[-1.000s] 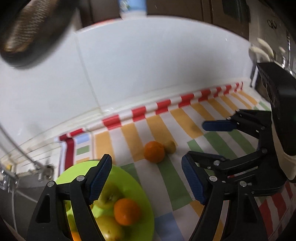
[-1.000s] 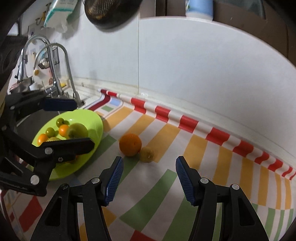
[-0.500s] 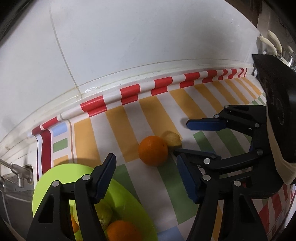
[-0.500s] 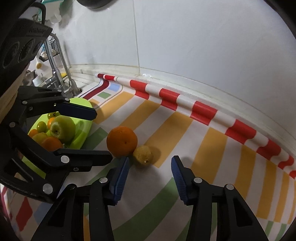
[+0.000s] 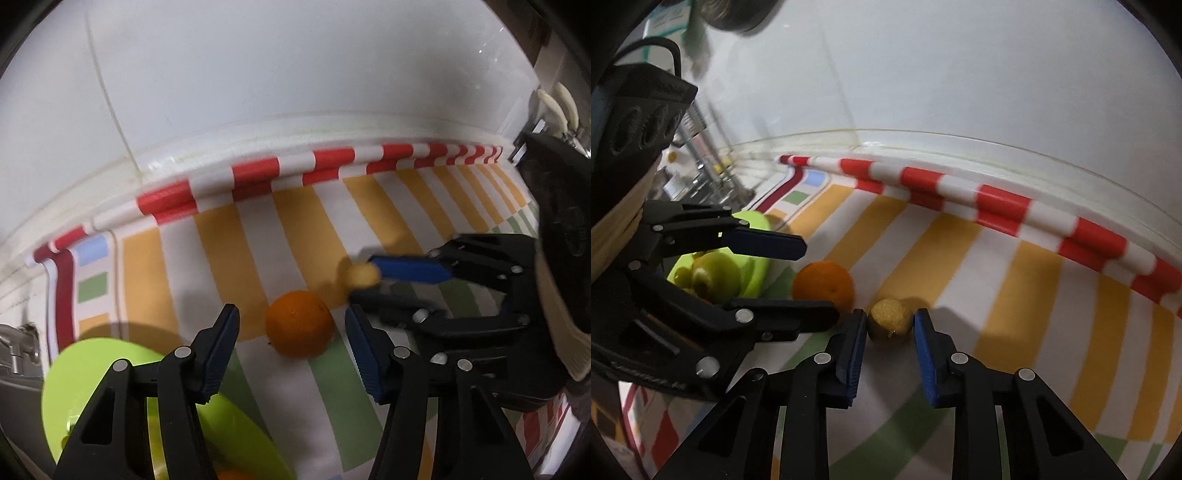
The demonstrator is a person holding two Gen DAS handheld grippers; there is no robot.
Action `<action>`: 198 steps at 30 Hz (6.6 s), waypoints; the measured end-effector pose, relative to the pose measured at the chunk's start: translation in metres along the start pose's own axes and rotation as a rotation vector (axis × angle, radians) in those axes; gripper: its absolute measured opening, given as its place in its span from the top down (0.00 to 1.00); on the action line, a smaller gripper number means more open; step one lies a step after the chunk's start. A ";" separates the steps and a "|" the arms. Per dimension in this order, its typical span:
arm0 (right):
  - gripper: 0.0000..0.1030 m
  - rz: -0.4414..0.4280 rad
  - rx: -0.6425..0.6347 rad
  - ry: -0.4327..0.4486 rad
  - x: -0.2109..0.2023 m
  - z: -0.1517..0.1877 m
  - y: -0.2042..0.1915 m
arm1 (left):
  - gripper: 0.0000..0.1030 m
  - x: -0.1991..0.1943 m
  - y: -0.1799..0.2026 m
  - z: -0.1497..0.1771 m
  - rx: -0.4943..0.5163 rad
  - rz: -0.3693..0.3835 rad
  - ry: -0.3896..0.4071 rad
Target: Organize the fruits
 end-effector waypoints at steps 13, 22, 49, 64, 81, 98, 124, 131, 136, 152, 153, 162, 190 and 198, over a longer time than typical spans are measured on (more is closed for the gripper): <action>0.73 0.165 0.037 0.042 -0.038 0.015 0.002 | 0.62 -0.006 0.007 0.008 0.011 -0.031 0.005; 0.73 0.143 0.056 0.070 -0.061 0.019 -0.022 | 0.62 -0.059 0.017 0.026 0.010 -0.054 0.139; 0.73 0.118 0.069 0.180 -0.140 0.043 -0.155 | 0.62 -0.187 -0.015 0.166 -0.136 -0.117 0.389; 0.73 0.117 0.088 0.168 -0.101 0.028 -0.236 | 0.62 -0.208 -0.095 0.187 -0.065 -0.132 0.381; 0.73 0.189 0.186 0.130 -0.043 0.003 -0.261 | 0.62 -0.172 -0.146 0.150 0.112 -0.044 0.326; 0.63 0.245 0.260 0.073 -0.020 0.005 -0.239 | 0.46 -0.136 -0.143 0.120 0.120 0.032 0.300; 0.24 0.462 0.257 0.242 -0.155 0.047 -0.235 | 0.24 -0.238 -0.097 0.192 -0.064 -0.097 0.515; 0.17 0.502 0.240 0.270 -0.191 0.067 -0.233 | 0.11 -0.260 -0.072 0.216 -0.079 -0.140 0.564; 0.17 0.497 0.217 0.279 -0.212 0.083 -0.235 | 0.07 -0.273 -0.054 0.237 -0.098 -0.167 0.584; 0.13 0.478 0.167 0.314 -0.273 0.132 -0.254 | 0.00 -0.318 -0.004 0.294 -0.143 -0.226 0.660; 0.13 0.477 0.168 0.316 -0.277 0.134 -0.255 | 0.00 -0.320 -0.001 0.296 -0.145 -0.228 0.663; 0.11 0.489 0.151 0.337 -0.302 0.154 -0.261 | 0.00 -0.334 0.019 0.317 -0.140 -0.255 0.693; 0.11 0.462 0.150 0.368 -0.323 0.176 -0.262 | 0.00 -0.348 0.044 0.336 -0.139 -0.291 0.721; 0.11 0.461 0.153 0.372 -0.324 0.176 -0.263 | 0.00 -0.347 0.045 0.336 -0.136 -0.291 0.718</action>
Point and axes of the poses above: each gripper's, at about its wrist camera, not at the fingertips, and x roughly the way its jaws point, y to its right, z to its underside, the point moved 8 cm from there along x, roughly the way its jaws point, and after that the axes turned 10 degrees about -x, right-handed, at the moved point
